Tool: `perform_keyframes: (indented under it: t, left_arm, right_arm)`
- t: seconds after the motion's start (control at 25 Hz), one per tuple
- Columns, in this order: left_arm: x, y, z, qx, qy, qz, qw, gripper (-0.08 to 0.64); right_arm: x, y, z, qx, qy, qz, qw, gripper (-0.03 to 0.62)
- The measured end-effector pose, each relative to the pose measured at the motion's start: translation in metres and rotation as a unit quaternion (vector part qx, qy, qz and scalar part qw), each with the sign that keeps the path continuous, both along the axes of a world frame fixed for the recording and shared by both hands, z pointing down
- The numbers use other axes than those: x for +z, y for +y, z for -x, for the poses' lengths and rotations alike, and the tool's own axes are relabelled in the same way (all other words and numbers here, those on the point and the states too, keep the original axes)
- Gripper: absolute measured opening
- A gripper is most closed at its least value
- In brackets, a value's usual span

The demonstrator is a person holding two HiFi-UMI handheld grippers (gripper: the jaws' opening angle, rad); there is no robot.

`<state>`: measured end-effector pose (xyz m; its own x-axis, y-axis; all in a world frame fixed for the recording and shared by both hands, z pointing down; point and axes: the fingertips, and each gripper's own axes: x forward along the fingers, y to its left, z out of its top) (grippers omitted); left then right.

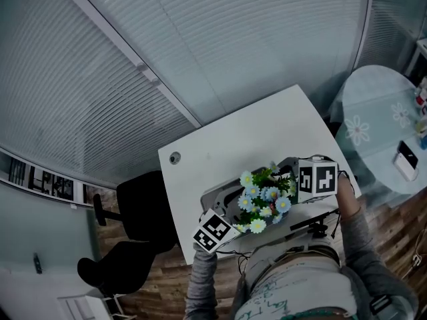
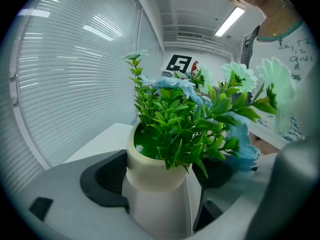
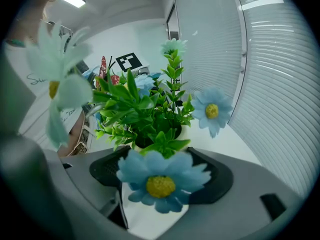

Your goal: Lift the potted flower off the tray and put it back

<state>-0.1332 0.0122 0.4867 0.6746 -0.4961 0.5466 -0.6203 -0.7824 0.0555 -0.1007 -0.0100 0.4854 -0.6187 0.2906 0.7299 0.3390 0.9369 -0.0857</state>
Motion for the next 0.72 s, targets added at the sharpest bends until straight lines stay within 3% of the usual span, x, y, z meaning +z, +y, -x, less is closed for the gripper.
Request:
perform_keyframes:
  t: [0.72]
  left_arm:
    - [0.021, 0.008, 0.049, 0.034, -0.011, 0.005, 0.9993, 0.41]
  right_arm:
    - [0.024, 0.012, 0.047, 0.032, 0.011, 0.004, 0.999, 0.351]
